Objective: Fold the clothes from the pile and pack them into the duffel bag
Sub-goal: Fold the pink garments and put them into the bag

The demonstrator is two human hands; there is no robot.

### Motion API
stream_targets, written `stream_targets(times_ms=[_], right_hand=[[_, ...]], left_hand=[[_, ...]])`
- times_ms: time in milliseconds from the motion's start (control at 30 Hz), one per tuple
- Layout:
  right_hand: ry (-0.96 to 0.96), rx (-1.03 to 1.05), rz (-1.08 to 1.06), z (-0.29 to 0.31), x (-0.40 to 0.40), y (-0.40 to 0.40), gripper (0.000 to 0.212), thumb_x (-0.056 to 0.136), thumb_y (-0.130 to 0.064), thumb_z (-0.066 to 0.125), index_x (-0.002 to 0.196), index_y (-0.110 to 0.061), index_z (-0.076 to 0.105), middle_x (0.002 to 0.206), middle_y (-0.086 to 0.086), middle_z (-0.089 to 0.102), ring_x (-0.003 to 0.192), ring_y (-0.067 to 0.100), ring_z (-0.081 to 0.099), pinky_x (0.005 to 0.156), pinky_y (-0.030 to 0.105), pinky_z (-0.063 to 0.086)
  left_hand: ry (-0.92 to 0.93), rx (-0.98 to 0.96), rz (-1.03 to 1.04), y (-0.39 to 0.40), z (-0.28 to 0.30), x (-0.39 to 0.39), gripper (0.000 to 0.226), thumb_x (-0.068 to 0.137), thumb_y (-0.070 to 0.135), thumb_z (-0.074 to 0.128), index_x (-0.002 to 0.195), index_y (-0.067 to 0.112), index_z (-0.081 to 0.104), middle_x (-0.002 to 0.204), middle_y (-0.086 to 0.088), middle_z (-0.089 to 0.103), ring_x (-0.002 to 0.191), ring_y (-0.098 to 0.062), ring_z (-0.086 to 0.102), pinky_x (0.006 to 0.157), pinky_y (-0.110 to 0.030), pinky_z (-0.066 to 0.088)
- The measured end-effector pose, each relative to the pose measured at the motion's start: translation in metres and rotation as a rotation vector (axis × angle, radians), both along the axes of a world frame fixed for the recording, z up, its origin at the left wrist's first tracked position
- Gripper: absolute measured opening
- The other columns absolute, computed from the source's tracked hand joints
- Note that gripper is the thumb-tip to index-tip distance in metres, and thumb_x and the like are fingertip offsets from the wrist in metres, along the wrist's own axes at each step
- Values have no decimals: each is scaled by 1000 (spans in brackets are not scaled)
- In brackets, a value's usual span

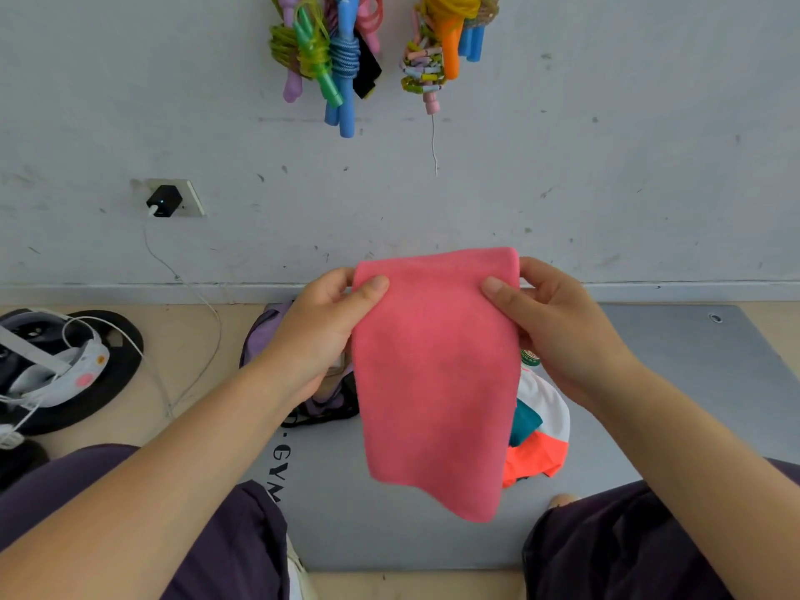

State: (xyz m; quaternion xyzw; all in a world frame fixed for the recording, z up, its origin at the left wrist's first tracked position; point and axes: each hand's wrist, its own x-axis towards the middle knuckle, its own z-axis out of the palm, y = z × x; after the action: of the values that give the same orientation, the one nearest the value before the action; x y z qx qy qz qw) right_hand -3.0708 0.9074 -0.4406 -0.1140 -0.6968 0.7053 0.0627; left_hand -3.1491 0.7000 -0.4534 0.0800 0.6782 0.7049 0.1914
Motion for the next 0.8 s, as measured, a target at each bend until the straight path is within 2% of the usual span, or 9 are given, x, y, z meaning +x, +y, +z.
stream_targets(times_ms=[67, 133, 200, 300, 367, 433, 533, 667, 800], right_hand=[[-9, -6, -72, -1, -1, 2, 35, 90, -25, 66, 122, -15, 58, 68, -3, 71, 59, 7, 66, 50, 16, 48], [-5, 3, -103, -4, -2, 4, 44, 88, -26, 69, 129, -21, 52, 57, -12, 64, 53, 2, 61, 47, 14, 46], [28, 7, -103, -5, -3, 5, 44, 90, -23, 68, 130, -28, 51, 48, -13, 53, 46, 2, 52, 46, 14, 43], [46, -43, -60, -3, -4, 6, 30, 81, -29, 73, 111, -28, 65, 62, 2, 58, 55, 11, 52, 52, 23, 47], [48, -104, 4, -1, -4, 9, 32, 70, -32, 77, 99, -24, 70, 73, 3, 69, 64, 12, 61, 58, 24, 51], [55, -108, 54, -1, -5, 13, 36, 67, -25, 79, 102, -21, 70, 84, 5, 75, 74, 14, 69, 65, 21, 54], [50, 9, 66, -2, -5, 15, 38, 74, -14, 77, 111, -19, 70, 90, 7, 77, 82, 15, 73, 71, 18, 54], [42, 92, 48, -4, -5, 13, 29, 83, -13, 73, 111, -20, 71, 91, 4, 77, 81, 14, 72, 70, 20, 54], [53, 16, 59, -3, -4, 12, 28, 82, -9, 72, 108, -18, 72, 93, 6, 77, 78, 13, 71, 66, 20, 54]], left_hand=[[20, 5, 49, -2, -1, -3, 34, 95, 29, 61, 126, 18, 56, 62, 11, 67, 52, -3, 61, 46, -14, 45], [74, 11, 39, -5, -3, -6, 41, 97, 29, 59, 136, 32, 48, 58, 11, 65, 51, -2, 61, 53, -16, 47], [95, 46, 6, -6, -2, -6, 29, 98, 25, 57, 125, 37, 60, 62, 9, 65, 55, -4, 60, 55, -16, 48], [73, 40, 13, -6, 0, -6, 13, 88, 30, 67, 95, 30, 77, 84, 3, 73, 76, -10, 65, 62, -21, 53], [68, 56, -18, -7, 0, -7, 20, 77, 28, 74, 97, 26, 76, 92, 0, 76, 83, -11, 70, 68, -22, 55], [99, 39, -41, -9, 0, -9, 28, 79, 15, 74, 106, 23, 71, 95, -3, 77, 86, -12, 72, 70, -19, 54], [137, -15, -58, -10, 1, -10, 36, 85, 2, 69, 116, 20, 66, 95, -3, 77, 86, -10, 73, 70, -16, 53], [141, -26, -67, -11, 1, -10, 40, 85, -1, 68, 120, 20, 65, 94, -4, 77, 82, -9, 72, 64, -12, 51], [157, 6, -53, -11, 1, -9, 44, 84, -2, 69, 117, 27, 66, 96, -2, 77, 86, -9, 72, 69, -14, 52]])
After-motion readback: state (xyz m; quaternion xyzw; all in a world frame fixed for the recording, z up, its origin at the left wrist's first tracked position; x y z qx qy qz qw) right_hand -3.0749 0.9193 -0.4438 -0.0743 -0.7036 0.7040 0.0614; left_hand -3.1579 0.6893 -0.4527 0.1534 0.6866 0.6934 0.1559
